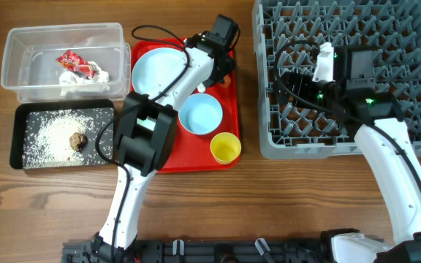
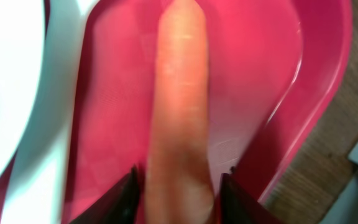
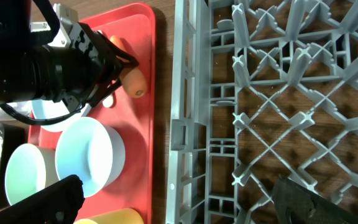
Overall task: Sort waste into correct bins and load items into the dishwasher rack
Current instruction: 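Grasp the orange carrot with the left gripper and drop it on the black tray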
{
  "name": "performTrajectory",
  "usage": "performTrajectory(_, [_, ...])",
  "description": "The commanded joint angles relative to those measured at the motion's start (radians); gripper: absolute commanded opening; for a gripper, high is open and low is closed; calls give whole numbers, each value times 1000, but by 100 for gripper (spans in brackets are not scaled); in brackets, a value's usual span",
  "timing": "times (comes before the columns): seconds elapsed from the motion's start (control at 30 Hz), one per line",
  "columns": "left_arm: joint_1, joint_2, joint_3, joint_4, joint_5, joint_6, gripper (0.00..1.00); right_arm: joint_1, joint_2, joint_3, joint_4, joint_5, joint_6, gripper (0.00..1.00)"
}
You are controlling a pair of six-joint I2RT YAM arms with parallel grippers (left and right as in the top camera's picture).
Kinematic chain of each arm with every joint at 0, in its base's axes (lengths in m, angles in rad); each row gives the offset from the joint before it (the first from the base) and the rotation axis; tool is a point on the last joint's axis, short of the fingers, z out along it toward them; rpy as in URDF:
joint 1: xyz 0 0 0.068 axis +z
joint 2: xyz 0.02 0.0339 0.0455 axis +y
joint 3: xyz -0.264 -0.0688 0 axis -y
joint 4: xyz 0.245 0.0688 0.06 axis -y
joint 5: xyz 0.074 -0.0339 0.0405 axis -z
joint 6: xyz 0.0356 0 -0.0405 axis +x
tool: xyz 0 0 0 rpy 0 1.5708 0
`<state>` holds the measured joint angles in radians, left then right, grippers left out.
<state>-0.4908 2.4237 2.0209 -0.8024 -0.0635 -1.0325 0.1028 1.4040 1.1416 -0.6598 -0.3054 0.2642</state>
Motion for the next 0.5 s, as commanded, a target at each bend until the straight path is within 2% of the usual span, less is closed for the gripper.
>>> performTrajectory(0.0, [5, 28, 6, 3, -35, 41, 49, -2, -3, 16, -6, 18, -10, 100])
performTrajectory(0.13, [5, 72, 6, 25, -32, 41, 48, -2, -3, 16, -6, 18, -10, 99])
performTrajectory(0.27, [5, 83, 6, 37, -19, 41, 32, -2, -3, 16, -8, 21, -11, 100])
performTrajectory(0.37, [8, 75, 7, 36, -9, 42, 23, -2, -3, 16, -8, 21, -10, 100])
performTrajectory(0.47, [17, 36, 7, 36, -5, 91, 20, -2, -3, 16, -8, 22, -23, 100])
